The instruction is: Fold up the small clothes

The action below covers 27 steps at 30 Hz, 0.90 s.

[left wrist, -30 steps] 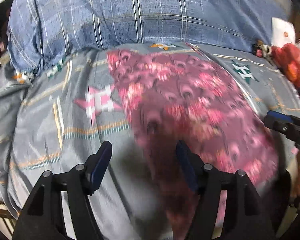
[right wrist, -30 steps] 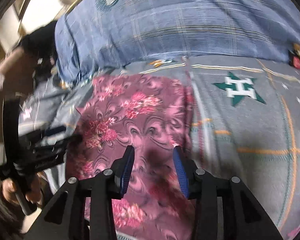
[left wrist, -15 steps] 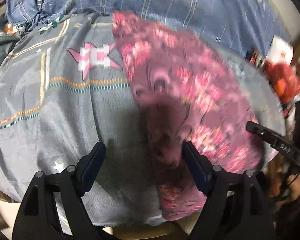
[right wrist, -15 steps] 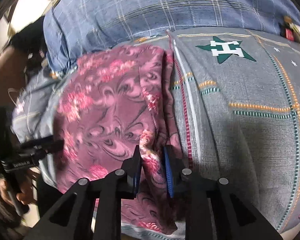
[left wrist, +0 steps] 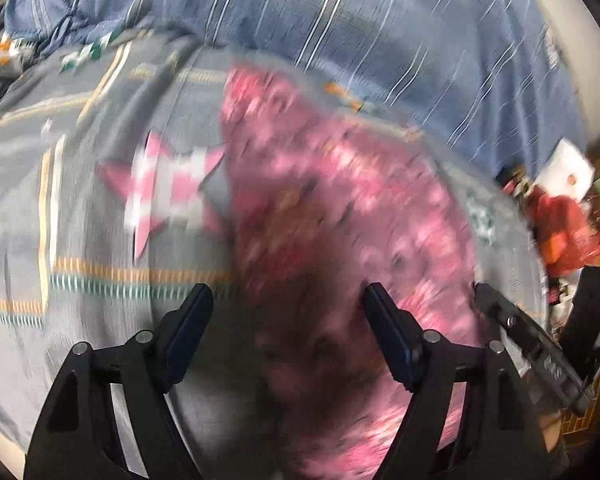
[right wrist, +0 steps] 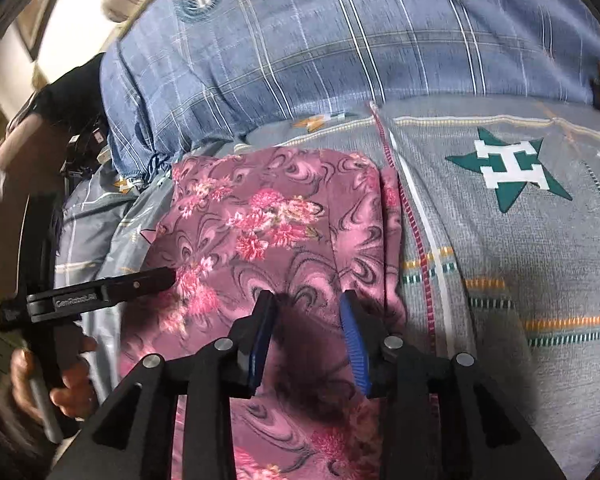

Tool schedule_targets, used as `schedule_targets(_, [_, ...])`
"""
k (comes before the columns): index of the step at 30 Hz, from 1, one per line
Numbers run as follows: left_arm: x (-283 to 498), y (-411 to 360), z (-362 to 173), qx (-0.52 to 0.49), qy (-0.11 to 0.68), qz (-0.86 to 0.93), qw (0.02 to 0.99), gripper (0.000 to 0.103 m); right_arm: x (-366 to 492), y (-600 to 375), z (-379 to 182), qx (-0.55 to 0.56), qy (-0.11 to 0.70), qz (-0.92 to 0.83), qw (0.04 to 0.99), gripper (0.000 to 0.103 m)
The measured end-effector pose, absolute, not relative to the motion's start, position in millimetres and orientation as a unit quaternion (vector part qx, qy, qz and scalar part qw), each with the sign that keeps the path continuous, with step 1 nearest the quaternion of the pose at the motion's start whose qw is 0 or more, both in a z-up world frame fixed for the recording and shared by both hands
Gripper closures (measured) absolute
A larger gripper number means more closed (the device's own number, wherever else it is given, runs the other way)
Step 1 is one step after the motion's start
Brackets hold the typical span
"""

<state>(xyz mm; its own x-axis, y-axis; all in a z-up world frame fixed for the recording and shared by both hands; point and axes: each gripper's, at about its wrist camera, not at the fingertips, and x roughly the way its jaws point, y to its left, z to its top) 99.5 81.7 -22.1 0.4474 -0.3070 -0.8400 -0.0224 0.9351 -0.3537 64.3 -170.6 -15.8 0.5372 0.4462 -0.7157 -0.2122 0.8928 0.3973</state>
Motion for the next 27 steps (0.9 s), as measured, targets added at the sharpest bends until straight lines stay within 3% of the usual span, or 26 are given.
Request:
schedule_targets(3, [115,69,-3,-0.118,0.487,-0.074,0.862,0.025,84,-171,12,0.124,0.399,0.171,0.892,0.063])
schedule_targets(7, [149,55,-25,-0.074,0.508,-0.035,0.857,0.024,131,-155,4,0.116,0.417,0.168,0.886,0.063])
schedule_targets(9, [164,57,-55,-0.084,0.549,-0.028,0.831,0.015,150,-144,-24,0.086,0.46,0.158,0.87,0.06])
schedule_targets(12, [164,65,-46,-0.098,0.538,-0.023,0.837,0.016,151,-133,-22,0.028,0.436,0.156,0.886,0.057])
schedule_targets(17, [121,71,-15,-0.076,0.513,-0.038,0.854,0.019,128,-149,0,0.06,0.448,0.177,0.874,0.056])
schedule_targets(18, [109,69,-15,-0.076,0.507,-0.045,0.857,0.019,118,-154,1,0.066,0.443,0.185,0.875,0.053])
schedule_targets(20, [94,61,-27,-0.068,0.516,-0.049,0.853,0.018,99,-157,-7,0.061,0.445,0.185,0.874,0.034])
schedule_targets(22, [94,52,-37,-0.051,0.518,-0.053,0.852,0.016,91,-152,-30,0.028,0.469,0.175,0.865,0.026])
schedule_targets(27, [72,56,-4,-0.033,0.5,-0.055,0.864,0.017,80,-181,-21,0.095,0.477,0.132,0.863,0.023])
